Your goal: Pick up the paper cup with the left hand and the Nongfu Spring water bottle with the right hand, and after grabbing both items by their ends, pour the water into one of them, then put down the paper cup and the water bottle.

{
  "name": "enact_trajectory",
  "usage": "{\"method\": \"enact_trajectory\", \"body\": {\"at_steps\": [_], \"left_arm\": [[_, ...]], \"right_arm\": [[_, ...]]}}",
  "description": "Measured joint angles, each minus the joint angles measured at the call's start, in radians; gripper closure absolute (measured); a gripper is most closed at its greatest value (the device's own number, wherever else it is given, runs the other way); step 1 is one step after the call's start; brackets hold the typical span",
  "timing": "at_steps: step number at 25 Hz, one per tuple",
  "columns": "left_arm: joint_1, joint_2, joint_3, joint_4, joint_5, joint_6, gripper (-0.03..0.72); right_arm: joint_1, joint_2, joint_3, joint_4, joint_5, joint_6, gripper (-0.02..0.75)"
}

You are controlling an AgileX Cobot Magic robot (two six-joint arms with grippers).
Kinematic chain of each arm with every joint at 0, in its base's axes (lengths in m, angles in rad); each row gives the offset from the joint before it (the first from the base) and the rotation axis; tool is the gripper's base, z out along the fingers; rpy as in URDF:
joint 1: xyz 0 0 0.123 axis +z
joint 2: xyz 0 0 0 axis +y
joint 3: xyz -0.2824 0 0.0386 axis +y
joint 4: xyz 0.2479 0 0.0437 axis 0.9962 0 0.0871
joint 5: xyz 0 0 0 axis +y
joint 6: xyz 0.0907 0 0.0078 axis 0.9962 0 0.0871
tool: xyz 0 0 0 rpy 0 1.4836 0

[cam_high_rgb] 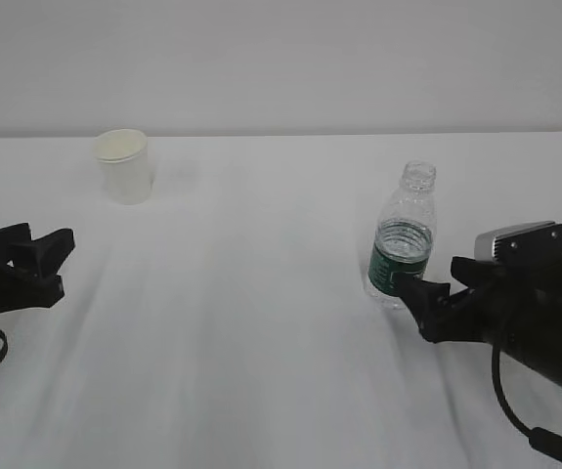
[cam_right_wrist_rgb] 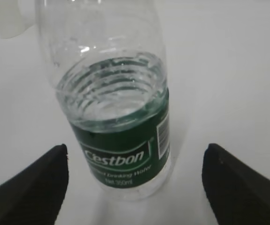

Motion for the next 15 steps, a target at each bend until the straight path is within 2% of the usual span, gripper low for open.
{"method": "enact_trajectory", "body": {"at_steps": [15], "left_arm": [[0.0, 0.0, 0.0, 0.0, 0.0, 0.0, 0.3]], "right_arm": [[0.0, 0.029, -0.082, -0.024, -0.002, 0.047, 0.064]]}}
